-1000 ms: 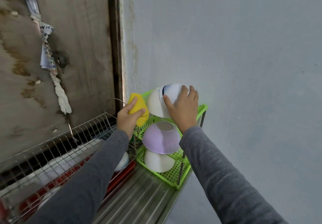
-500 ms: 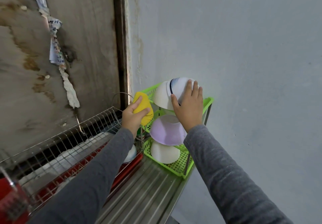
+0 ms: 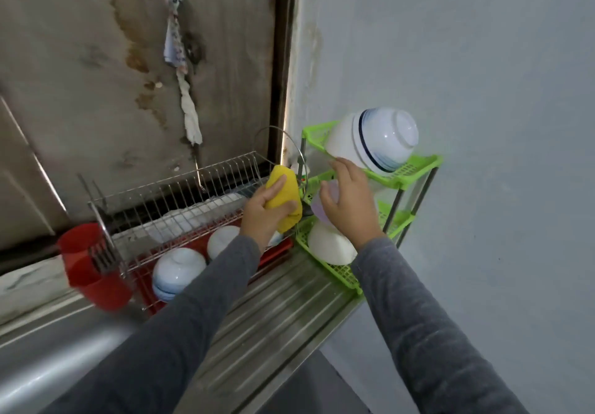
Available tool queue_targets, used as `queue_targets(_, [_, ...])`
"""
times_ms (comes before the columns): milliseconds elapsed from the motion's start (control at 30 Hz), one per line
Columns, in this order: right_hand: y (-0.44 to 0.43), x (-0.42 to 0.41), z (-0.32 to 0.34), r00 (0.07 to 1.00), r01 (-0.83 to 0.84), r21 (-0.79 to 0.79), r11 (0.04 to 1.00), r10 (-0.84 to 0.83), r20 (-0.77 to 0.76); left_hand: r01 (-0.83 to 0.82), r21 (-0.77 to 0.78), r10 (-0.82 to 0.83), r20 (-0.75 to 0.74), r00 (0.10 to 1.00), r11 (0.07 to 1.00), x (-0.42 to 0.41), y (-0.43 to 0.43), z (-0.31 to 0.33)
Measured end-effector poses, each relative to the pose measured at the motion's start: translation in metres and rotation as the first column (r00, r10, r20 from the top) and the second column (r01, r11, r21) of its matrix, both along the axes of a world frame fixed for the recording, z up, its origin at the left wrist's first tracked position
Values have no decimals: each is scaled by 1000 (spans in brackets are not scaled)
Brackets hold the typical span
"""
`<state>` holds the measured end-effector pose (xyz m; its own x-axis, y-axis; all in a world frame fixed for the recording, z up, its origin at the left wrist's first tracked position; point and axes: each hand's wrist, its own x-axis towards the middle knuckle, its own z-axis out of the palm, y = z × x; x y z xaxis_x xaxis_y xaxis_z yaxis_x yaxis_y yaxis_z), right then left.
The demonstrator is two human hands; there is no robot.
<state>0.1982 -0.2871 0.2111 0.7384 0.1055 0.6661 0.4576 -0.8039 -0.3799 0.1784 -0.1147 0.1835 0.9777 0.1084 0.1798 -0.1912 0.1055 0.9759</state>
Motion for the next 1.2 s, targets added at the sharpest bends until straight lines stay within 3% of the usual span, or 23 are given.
queue_targets(167, [8, -17, -47, 911, -213, 2, 977, 200, -360, -105, -1, 105, -98, 990, 994, -52, 5, -33])
queue_targets(300, [21, -43, -89, 789, -370, -77, 926, 269, -552, -233, -53, 217, -204, 954, 971, -106, 4, -71])
queue_targets(400, [36, -74, -120, 708, -472, -137, 871, 281, -648, -355, 4, 347, -222, 911, 935, -152, 2, -99])
queue_targets(633, [85, -154, -171, 559, -684, -177, 707, 353, -750, -608, -79, 549, -351, 759, 790, -259, 20, -155])
queue_targets(833, [148, -229, -190, 462, -834, -220, 506, 420, -781, -811, -80, 718, -421, 554, 579, -353, 54, -168])
queue_targets(1067, [241, -332, -187, 347, -929, -221, 296, 495, -797, -935, -48, 844, -416, 338, 350, -470, 115, -161])
queue_targets(1200, [299, -404, -184, 287, -953, -171, 250, 566, -773, -961, -3, 865, -434, 252, 278, -548, 160, -158])
